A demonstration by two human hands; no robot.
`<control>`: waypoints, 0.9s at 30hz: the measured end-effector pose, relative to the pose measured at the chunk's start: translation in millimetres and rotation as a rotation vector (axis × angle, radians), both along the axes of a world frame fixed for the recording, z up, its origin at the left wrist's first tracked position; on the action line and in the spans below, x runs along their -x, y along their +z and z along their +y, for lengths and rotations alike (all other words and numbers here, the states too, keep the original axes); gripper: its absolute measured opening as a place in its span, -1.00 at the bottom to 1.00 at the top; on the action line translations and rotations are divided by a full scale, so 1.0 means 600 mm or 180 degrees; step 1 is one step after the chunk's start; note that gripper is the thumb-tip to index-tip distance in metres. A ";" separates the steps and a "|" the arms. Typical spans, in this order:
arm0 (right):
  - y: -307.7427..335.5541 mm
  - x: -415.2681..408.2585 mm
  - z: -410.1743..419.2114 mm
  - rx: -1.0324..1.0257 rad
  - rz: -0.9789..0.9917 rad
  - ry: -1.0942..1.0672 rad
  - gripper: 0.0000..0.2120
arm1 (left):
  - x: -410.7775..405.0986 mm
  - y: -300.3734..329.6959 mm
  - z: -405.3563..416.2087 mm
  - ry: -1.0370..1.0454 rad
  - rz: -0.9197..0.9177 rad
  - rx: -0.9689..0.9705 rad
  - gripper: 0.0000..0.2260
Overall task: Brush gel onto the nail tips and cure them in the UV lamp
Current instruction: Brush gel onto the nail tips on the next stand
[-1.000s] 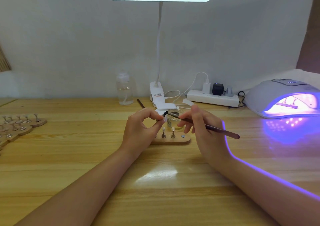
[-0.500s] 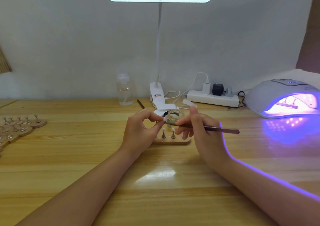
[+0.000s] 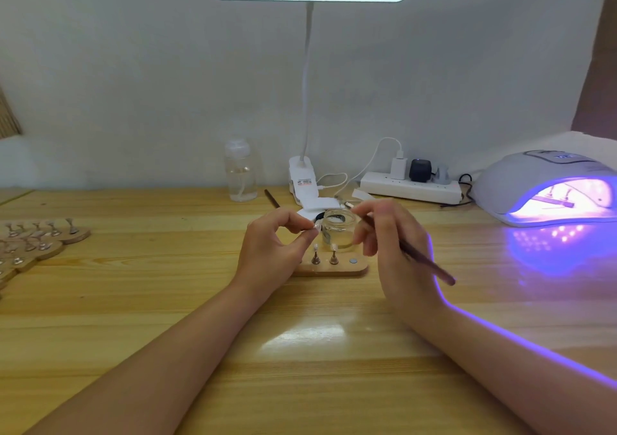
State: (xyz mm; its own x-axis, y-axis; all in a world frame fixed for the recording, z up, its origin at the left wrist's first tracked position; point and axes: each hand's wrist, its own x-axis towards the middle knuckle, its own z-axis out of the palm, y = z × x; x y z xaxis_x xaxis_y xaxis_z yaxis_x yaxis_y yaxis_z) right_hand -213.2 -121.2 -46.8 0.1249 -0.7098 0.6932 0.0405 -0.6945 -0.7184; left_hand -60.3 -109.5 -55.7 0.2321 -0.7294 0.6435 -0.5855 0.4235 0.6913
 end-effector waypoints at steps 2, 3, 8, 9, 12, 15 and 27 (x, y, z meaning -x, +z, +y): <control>0.000 0.001 -0.001 -0.0001 0.0173 -0.0108 -0.82 | 0.000 0.001 0.000 0.0006 0.0008 -0.0013 -0.86; -0.001 0.002 -0.001 -0.0029 0.0243 -0.0123 -0.80 | 0.000 0.001 0.000 -0.0009 0.0023 0.0002 -0.86; -0.003 0.002 0.005 0.0092 0.0628 -0.0123 -0.75 | 0.000 0.000 0.000 -0.0031 0.0083 0.0095 -0.84; -0.004 0.001 0.005 0.0096 0.0651 -0.0130 -0.74 | 0.001 0.000 -0.001 -0.0038 0.0094 0.0100 -0.83; -0.005 0.000 0.005 0.0029 0.0702 -0.0099 -0.75 | 0.000 -0.001 -0.003 -0.0043 0.0109 0.0093 -0.82; -0.006 -0.001 0.010 -0.0003 0.0623 0.0191 -0.79 | -0.001 -0.002 -0.003 -0.0058 0.0122 0.0088 -0.85; -0.006 0.001 0.009 -0.0159 0.0114 0.0325 -0.70 | -0.001 -0.003 -0.003 -0.0026 0.0085 0.0091 -0.87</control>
